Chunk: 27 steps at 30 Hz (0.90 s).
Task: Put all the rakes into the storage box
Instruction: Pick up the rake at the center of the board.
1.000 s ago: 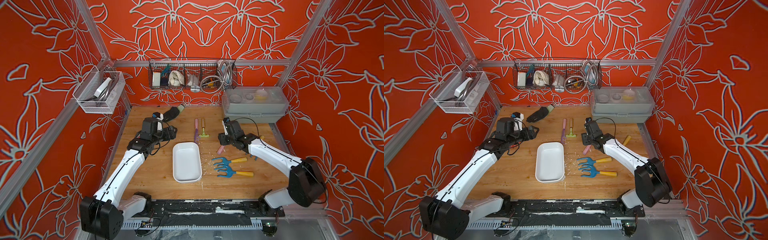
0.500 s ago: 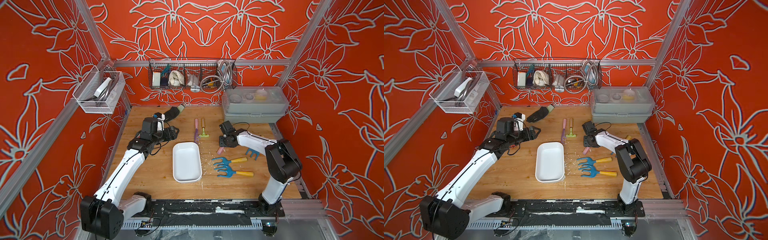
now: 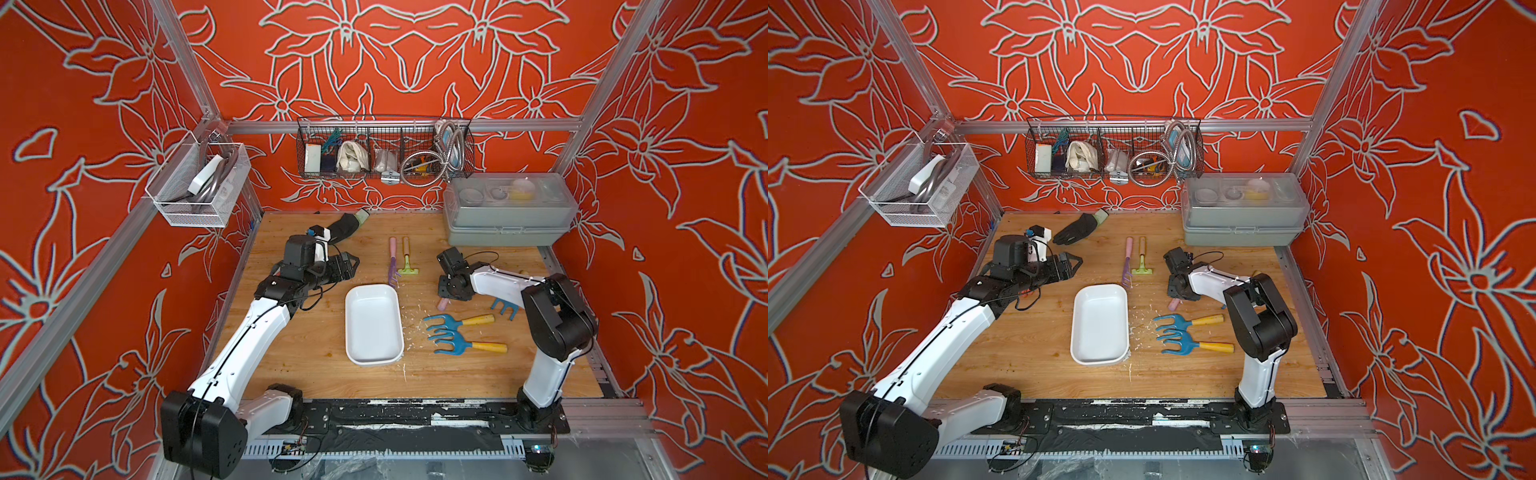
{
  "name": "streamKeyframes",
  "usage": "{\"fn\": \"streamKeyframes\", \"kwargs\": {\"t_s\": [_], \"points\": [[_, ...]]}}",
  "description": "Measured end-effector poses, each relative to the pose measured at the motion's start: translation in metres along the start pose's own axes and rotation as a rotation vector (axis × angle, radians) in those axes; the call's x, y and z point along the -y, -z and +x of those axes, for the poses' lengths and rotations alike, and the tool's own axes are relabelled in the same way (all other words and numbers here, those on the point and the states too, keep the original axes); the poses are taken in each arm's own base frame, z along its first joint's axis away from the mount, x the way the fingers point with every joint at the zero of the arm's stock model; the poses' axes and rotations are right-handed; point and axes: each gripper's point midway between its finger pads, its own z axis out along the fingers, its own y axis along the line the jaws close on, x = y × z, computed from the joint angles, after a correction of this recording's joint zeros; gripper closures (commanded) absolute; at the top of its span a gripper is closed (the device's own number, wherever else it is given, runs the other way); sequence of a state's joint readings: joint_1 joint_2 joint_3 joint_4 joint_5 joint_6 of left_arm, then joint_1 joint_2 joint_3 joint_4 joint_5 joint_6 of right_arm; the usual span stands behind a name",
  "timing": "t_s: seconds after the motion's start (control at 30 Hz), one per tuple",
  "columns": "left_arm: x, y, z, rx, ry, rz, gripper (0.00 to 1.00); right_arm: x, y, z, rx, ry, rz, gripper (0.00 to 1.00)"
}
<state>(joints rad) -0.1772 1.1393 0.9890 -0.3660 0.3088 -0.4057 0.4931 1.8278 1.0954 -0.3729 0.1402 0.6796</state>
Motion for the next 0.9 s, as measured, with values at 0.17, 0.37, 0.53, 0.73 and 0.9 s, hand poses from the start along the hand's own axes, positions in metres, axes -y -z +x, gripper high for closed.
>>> {"fn": "streamKeyframes", "kwargs": {"t_s": [0.17, 0.37, 0.53, 0.73, 0.9], "points": [[-0.001, 0.000, 0.000, -0.001, 0.001, -0.001, 0.19, 0.000, -0.001, -0.001, 0.025, -0.026, -0.016, 0.72], [-0.002, -0.003, 0.001, -0.007, 0.007, -0.005, 0.19, 0.006, 0.010, 0.009, 0.027, -0.033, -0.039, 0.90], [-0.004, -0.005, 0.002, -0.017, 0.013, -0.005, 0.19, 0.001, 0.040, -0.002, 0.083, -0.009, -0.101, 0.99], [-0.002, -0.011, 0.007, -0.046, 0.024, 0.022, 0.19, -0.013, 0.095, -0.022, 0.202, 0.071, -0.208, 1.00], [0.005, -0.011, 0.006, -0.051, 0.028, 0.060, 0.19, -0.040, 0.136, -0.012, 0.236, 0.179, -0.345, 0.99]]}}
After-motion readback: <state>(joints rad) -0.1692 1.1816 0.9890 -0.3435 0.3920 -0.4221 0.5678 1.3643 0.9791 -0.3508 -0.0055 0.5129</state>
